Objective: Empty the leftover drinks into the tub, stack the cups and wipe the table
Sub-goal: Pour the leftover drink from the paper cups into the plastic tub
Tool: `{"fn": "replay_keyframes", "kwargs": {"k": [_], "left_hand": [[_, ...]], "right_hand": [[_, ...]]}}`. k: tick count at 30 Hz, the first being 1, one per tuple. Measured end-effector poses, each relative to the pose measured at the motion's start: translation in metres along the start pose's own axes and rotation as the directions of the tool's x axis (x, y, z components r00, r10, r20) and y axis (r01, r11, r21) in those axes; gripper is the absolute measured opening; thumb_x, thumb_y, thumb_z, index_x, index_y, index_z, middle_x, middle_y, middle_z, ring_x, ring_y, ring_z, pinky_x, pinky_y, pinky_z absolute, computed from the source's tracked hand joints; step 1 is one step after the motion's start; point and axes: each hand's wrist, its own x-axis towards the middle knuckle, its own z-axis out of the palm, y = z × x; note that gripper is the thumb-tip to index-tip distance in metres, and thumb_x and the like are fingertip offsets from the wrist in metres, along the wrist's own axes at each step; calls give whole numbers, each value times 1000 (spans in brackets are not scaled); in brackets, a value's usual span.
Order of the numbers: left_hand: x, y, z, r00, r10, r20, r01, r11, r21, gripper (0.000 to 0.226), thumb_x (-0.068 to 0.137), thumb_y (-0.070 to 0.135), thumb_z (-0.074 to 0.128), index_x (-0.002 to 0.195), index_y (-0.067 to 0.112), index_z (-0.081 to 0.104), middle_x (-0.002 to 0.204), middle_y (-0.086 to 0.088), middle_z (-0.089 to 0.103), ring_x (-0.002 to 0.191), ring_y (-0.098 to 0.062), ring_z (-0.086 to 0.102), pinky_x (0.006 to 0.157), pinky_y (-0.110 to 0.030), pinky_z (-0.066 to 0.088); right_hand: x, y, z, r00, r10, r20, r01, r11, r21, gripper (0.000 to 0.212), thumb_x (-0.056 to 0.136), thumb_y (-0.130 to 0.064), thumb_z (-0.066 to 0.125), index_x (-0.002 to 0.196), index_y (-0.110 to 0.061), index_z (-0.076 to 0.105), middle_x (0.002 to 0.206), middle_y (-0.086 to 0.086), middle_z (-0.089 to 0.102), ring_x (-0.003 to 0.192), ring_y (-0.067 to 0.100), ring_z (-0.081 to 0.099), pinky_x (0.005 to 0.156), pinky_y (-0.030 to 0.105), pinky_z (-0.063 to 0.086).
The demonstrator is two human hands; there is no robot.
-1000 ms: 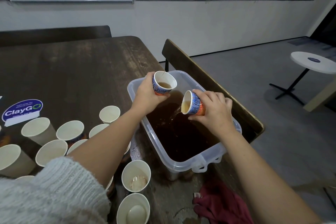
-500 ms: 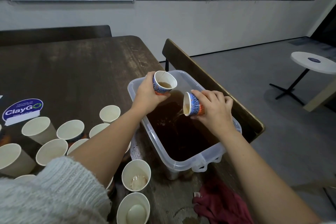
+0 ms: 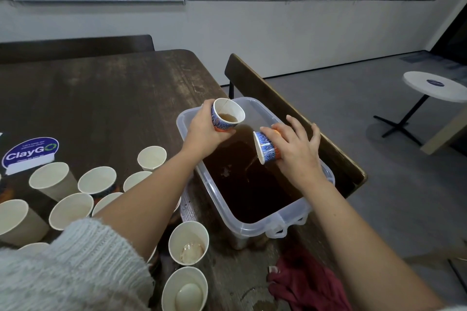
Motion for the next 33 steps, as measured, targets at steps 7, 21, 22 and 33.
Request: {"fn": "replay_keyframes", "kwargs": {"k": [7,21,22,33], "left_hand": [[-1,0,0,998,33,47,-36,998,59,72,73,19,83,132,22,42,121,5,55,113,-13,52,97,-28,47],[-5,1,4,968,191,163,-243,871,427,63,78,27,78,131,22,44,123,-3,54,117,-21,47,107,-41,27],[-5,1,4,967,193,167,-248,865,437,63,78,27,77,131,22,44,124,-3,54,118,-21,46,108,-42,26],[-5,1,6,959,196,206,-273,835,477,63,80,29,76,133,23,42,124,-4,52,120,-23,43,111,-45,23]], "right_hand": [[-1,4,-5,962,201,-187,-209,978,-23,80,65,-25,89,135,-22,50,130,11,57,131,37,43,102,72,23],[1,7,-5,827,474,-302,-488,872,35,83,65,-31,90,135,-10,51,122,22,58,111,44,56,93,67,38],[1,7,-5,828,472,-302,-486,874,33,83,65,-32,90,135,-10,51,122,22,59,111,44,56,93,67,38],[1,7,-4,831,452,-326,-469,883,29,88,62,-33,91,134,-14,44,120,21,59,109,43,58,91,65,41]]}}
